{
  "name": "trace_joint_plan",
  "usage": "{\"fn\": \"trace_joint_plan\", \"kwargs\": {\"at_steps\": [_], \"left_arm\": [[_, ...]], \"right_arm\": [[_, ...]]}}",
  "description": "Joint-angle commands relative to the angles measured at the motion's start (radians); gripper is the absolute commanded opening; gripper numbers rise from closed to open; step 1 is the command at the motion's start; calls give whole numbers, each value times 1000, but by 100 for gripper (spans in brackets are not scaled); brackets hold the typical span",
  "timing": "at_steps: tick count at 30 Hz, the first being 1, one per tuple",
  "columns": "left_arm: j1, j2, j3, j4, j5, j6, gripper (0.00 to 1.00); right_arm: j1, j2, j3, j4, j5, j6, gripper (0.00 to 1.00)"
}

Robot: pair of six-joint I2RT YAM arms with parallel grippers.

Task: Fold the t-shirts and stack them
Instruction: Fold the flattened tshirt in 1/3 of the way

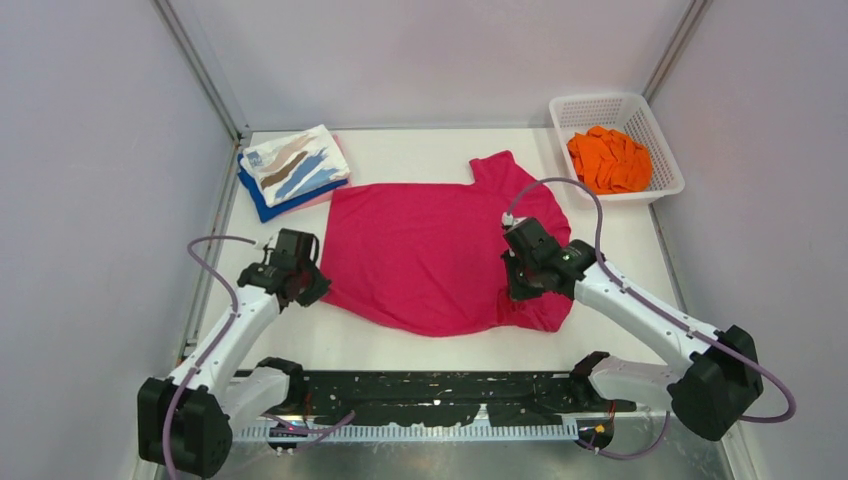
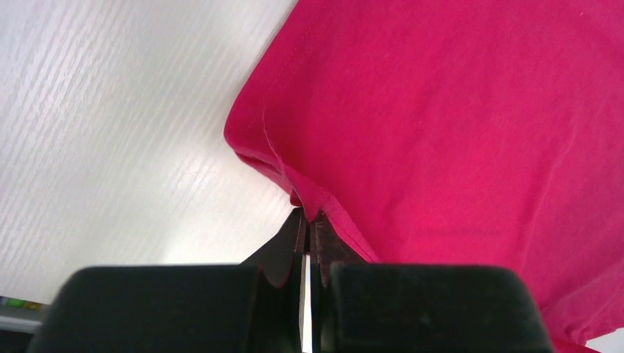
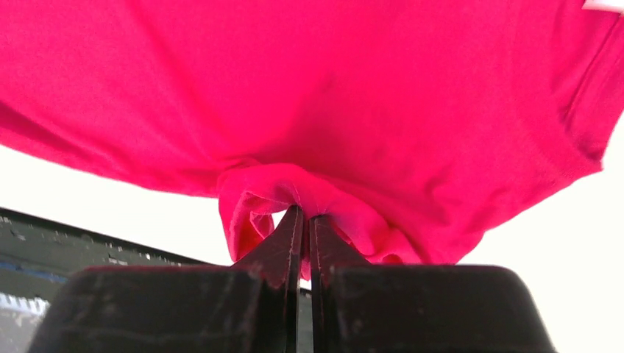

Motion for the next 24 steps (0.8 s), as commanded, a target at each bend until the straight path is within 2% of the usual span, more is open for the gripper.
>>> {"fn": "trace_joint_plan", "kwargs": {"at_steps": [1,12,18,24], "left_arm": [[25,95,101,54,-35,35,0],[86,351,281,77,-44,50,0],[108,487,376,89,-45,58,0],[118,512,337,162,-91,25,0]], "right_arm": [[-65,53,98,81,52,-97,5],[-226,233,264,141,38,-211,5],[-295,425,434,177,5,-496,5],[-369,677,673,131,-8,-669,5]]}}
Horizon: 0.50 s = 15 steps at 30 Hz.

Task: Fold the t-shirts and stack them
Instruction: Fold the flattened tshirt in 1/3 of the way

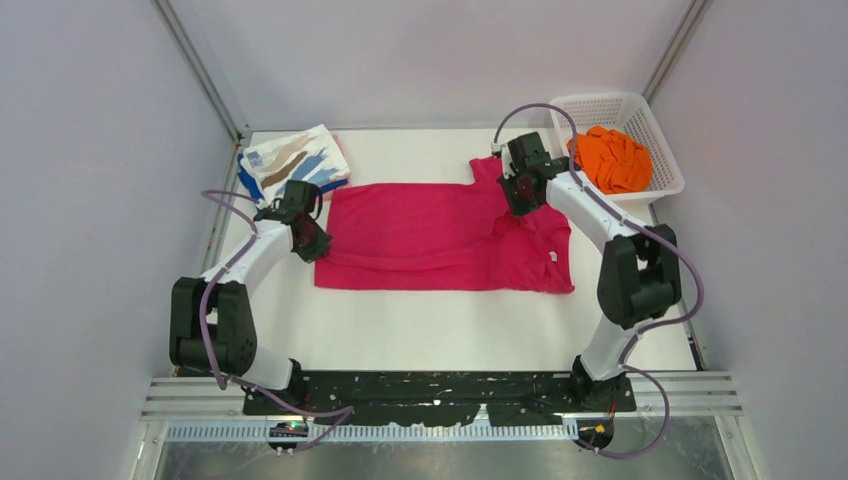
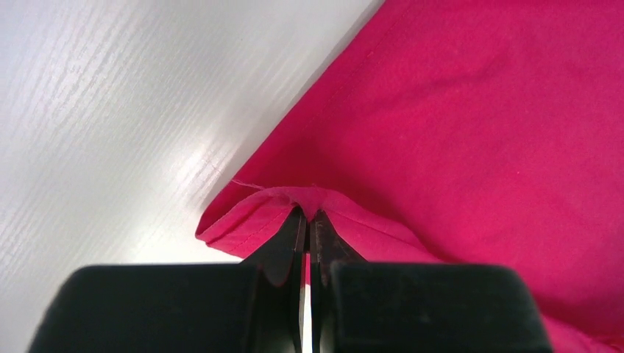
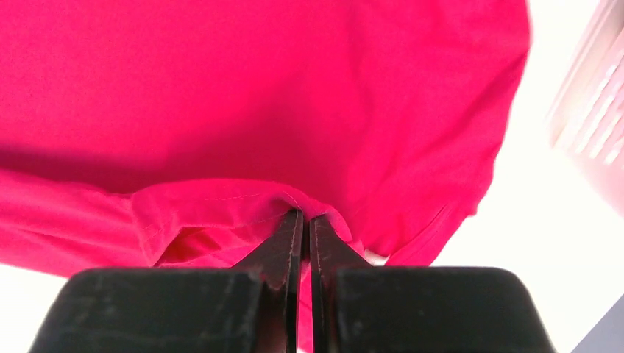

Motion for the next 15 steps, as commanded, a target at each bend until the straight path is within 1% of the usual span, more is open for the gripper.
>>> {"fn": "trace_joint_plan", "kwargs": {"at_steps": [1,3,5,8,15], "left_arm": [[21,8,-2,63,-60,-23,0],[29,3,-5,67,-70,-30,0],[31,-2,-7,73,-76,-28,0],[31,8,10,74,-74,-18,0],[30,81,80,84,-34,8,0]], "right_arm": [[-58,150,205,-13,-6,-177,5],[-73,201,251,-34,13,-180,5],[-80,223,254,-51,10,-182,5],[-81,215,224,-38,-11,-185,5],[-81,181,172,4,0,-153,5]]}}
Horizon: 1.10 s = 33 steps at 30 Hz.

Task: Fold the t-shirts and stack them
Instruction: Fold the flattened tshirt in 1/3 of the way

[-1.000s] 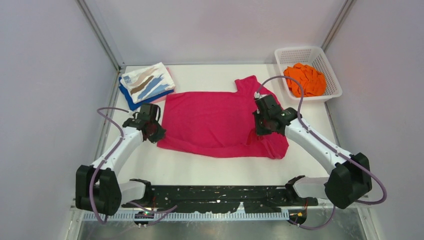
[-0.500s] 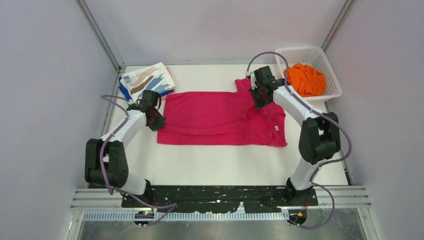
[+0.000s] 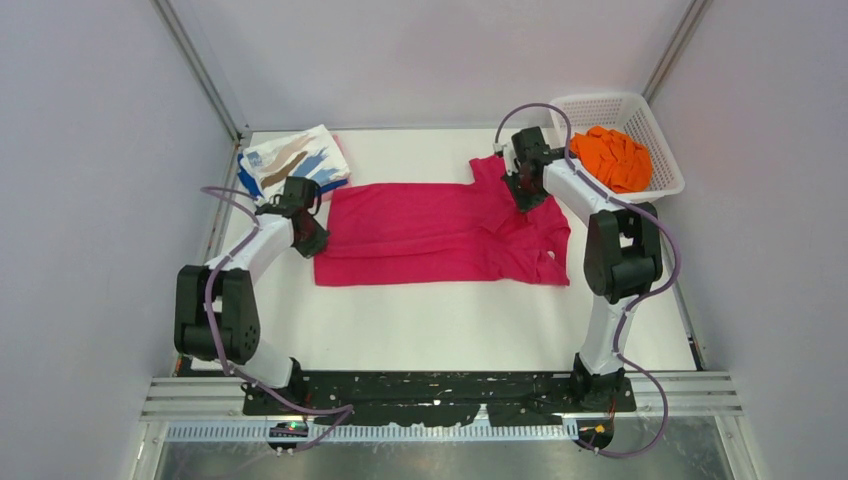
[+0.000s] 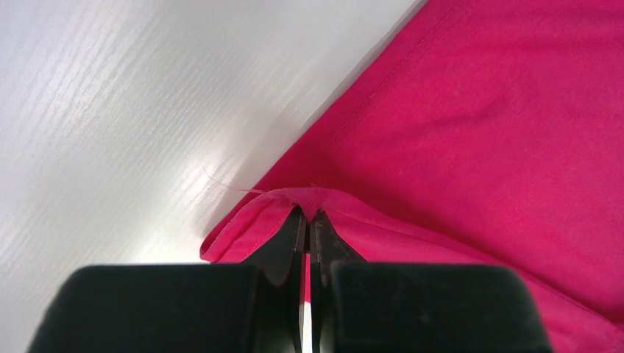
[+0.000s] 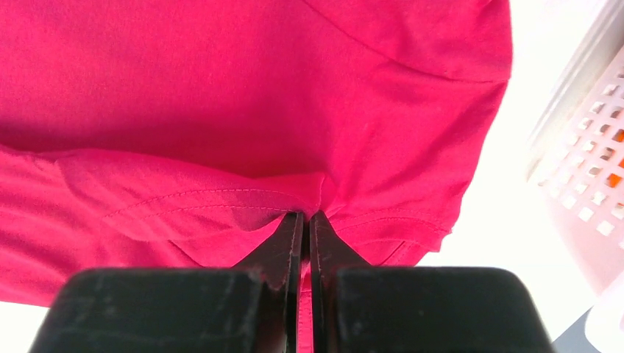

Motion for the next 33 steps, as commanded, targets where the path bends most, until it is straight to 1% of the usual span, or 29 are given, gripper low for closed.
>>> {"fn": "trace_joint_plan", "kwargs": {"at_steps": [1,2,4,5,6,7,9,10,11,12,13,14,15,16,17,18,19,20,21,22,23,24,25,26,29,31,33], "left_arm": [[6,53,77,43,1,15,0],[6,69,95,38,2,19,4],[7,97,122,17,3,29,26],[6,105,132,9,3,33,44],[6,110,137,4,3,34,58],[6,109,138,0,1,35,66],[7,95,140,6,7,39,83],[7,80,139,2,7,40,89],[7,68,139,-1,8,45,94],[7,51,139,-7,12,49,99],[7,37,137,-9,18,55,99],[7,18,132,-11,26,62,100],[7,0,128,-16,36,70,100],[5,-17,118,-18,45,80,100],[5,-34,110,-21,60,91,100],[4,-47,99,-26,73,103,100],[3,-61,86,-27,85,110,100],[0,-73,64,-22,100,113,100],[-2,-82,50,-7,122,118,100],[-5,-90,16,18,149,125,100],[-6,-95,-7,52,175,130,100],[-8,-93,-23,82,210,136,100],[-10,-86,-32,104,244,145,100],[-9,-77,-35,122,274,154,100],[-10,-35,-36,185,335,179,100],[-9,1,-28,228,348,179,100],[-9,49,-1,228,355,176,99]], "right_arm": [[3,-63,-22,42,2,6,5],[3,-60,-21,52,-3,12,6],[4,-47,-5,55,-8,15,9],[4,-40,16,52,-6,21,13],[4,-22,29,43,-3,24,15],[4,-12,59,38,8,33,17],[4,16,111,33,37,59,24],[4,35,129,26,53,75,30],[4,44,170,20,87,104,32],[4,55,185,6,103,123,38],[4,57,204,3,133,161,42],[4,50,208,-3,141,176,50],[4,41,201,-3,151,209,54],[4,18,192,3,149,222,75],[4,3,159,9,131,236,89],[4,-29,114,21,120,250,100],[4,-68,88,33,97,277,98],[4,-92,20,46,75,304,96],[4,-139,-20,88,13,315,96],[4,-162,-111,119,-27,327,95],[4,-201,-151,187,-147,350,95],[4,-216,-228,220,-245,372,95],[5,-237,-256,277,-280,387,95],[6,-242,-301,300,-334,414,95],[12,-229,-348,384,-384,448,95],[21,-198,-347,396,-390,468,95],[30,-161,-335,406,-397,482,95]]}}
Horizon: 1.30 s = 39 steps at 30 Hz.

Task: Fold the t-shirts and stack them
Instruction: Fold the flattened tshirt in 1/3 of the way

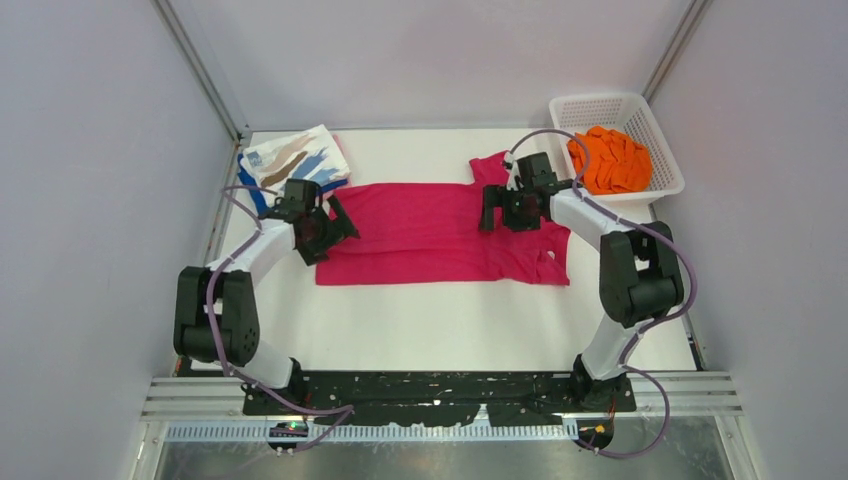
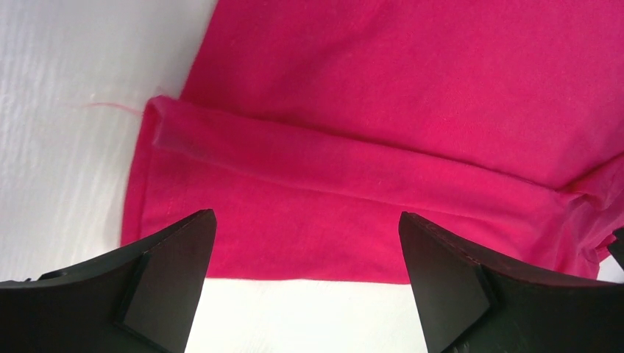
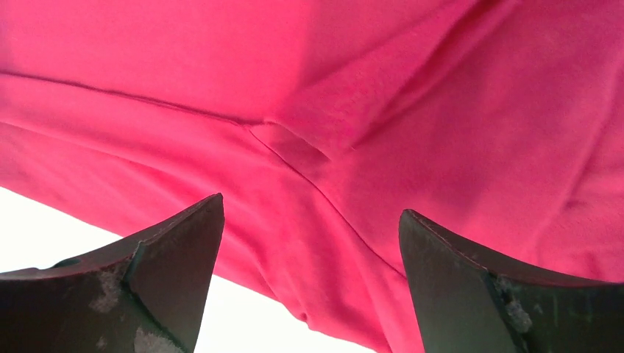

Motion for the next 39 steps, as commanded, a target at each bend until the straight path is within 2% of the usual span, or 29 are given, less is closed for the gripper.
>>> {"fn": "trace_joint_plan", "kwargs": {"at_steps": [1,8,16,23,29,32,35,39], "left_arm": [[-3,86,56,101,81,32,100],[12,234,202,39,4,50,100],[21,311,365,-57,-77,74,100],[20,236,327,-47,-29,76,100],[15,128,224,-35,0,71,100],[2,81,168,-24,6,68,100],[-12,49,110,3,32,65,100],[-14,27,71,16,44,71,100]], "right_arm": [[19,46,31,135,-95,73,95],[35,168,134,135,-89,92,95],[37,277,292,149,-49,133,95],[40,305,435,112,-16,134,96],[40,176,341,75,47,128,95],[40,80,211,57,92,138,95],[48,23,62,96,50,156,95],[69,20,6,130,42,158,95]]}}
